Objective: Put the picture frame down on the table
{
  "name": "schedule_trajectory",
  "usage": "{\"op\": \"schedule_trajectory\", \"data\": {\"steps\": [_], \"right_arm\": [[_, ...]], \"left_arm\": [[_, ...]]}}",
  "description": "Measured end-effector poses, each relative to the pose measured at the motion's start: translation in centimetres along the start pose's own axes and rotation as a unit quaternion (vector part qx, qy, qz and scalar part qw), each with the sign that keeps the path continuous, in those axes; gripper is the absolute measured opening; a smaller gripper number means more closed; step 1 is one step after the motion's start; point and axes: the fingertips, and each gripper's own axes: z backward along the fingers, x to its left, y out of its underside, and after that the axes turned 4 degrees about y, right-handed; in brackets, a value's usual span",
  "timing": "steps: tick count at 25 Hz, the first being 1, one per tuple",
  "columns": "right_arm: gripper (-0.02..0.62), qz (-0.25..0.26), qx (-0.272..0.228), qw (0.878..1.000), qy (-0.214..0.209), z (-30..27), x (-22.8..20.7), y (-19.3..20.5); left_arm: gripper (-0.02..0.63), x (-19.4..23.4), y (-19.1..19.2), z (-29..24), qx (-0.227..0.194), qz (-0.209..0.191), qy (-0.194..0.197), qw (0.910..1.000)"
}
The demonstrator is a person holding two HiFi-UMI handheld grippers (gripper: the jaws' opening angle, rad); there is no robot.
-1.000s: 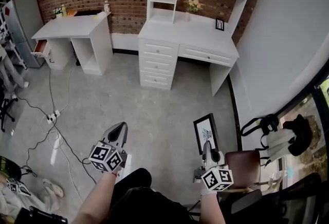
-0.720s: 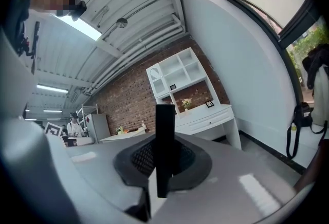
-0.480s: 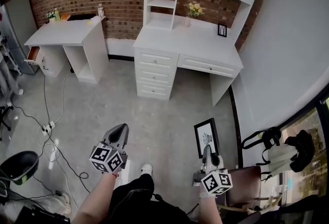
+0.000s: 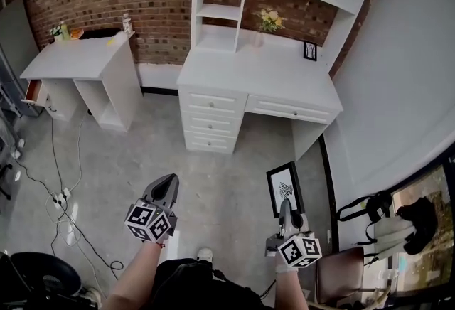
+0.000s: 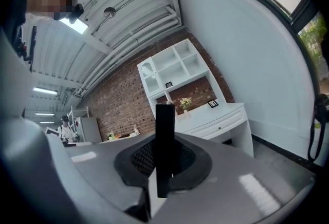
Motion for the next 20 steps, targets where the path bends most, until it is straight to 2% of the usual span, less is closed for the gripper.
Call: {"op": "schedule_trajectory", "data": {"steps": [6, 20], "right_arm": [[0.018, -0.004, 0.000, 1.000, 0.006, -4.3, -0.1, 0.0], [0.018, -0.016, 0.003, 1.000, 0.003, -11.9, -2.4, -0.9]], "left_arm": [[-0.008, 3.5, -0.4, -3.0, 0.000, 0.008, -0.006, 0.9999], [-0.008, 6.4, -0.7, -8.9, 0.002, 0.019, -0.011, 0.9998]]}}
